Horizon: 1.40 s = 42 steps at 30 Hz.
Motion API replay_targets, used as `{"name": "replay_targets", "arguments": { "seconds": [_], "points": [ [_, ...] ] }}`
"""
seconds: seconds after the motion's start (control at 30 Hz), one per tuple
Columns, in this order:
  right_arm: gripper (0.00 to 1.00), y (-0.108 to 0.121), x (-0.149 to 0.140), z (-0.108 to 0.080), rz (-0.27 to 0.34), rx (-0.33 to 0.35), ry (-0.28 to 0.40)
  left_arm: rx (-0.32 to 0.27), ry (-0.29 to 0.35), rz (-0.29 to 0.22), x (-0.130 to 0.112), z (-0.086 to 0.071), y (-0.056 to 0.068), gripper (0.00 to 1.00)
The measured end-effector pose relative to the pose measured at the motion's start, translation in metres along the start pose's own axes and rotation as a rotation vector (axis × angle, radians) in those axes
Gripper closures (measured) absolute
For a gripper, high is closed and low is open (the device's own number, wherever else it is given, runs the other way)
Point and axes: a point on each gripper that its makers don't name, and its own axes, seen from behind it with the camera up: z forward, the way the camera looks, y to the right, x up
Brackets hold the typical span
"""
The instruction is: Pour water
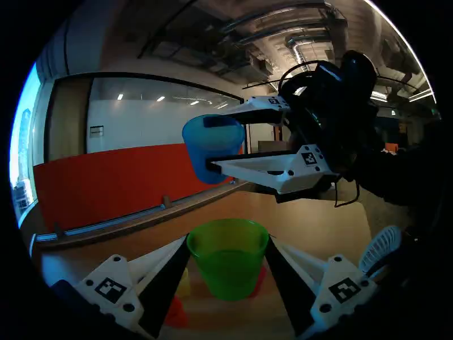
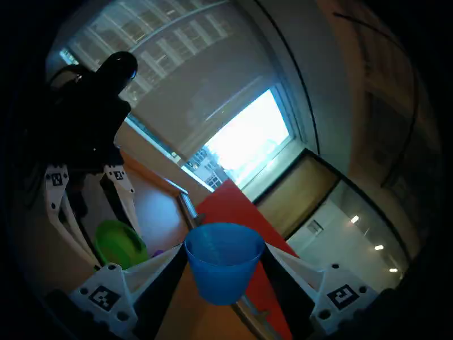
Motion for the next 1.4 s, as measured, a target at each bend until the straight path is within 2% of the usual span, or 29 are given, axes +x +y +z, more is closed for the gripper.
{"name": "replay_targets", "arguments": {
  "seconds": [0.17,0.27,0.37,0.47,0.67,0.9,1.07,1.4],
  "points": [
    [0.09,-0.005,-0.003,-0.004,0.203,0.022,-0.004,0.002,-0.01,0.005,-0.003,-0.001,-0.002,0.12],
    [0.08,-0.008,-0.003,-0.007,0.304,0.042,0.001,0.003,-0.014,0.009,-0.004,-0.001,-0.002,0.12],
    [0.09,-0.014,-0.006,-0.009,0.378,0.067,-0.006,0.003,-0.02,0.011,-0.005,-0.001,-0.001,0.12],
    [0.08,-0.019,-0.007,-0.011,0.424,0.088,-0.011,0.005,-0.025,0.013,-0.006,-0.001,-0.002,0.12],
    [0.09,-0.025,-0.011,-0.014,0.452,0.108,-0.019,0.006,-0.04,0.014,-0.011,-0.001,-0.002,0.12],
    [0.09,-0.027,-0.031,-0.015,0.506,0.115,-0.074,0.007,-0.066,0.014,-0.022,0.0,-0.003,0.12],
    [0.09,-0.027,-0.046,-0.017,0.546,0.12,-0.112,0.001,-0.095,0.013,-0.036,0.002,-0.002,0.12],
    [0.08,-0.029,-0.072,-0.019,0.586,0.144,-0.19,-0.009,-0.158,0.01,-0.065,0.007,-0.001,0.12]
  ]
}}
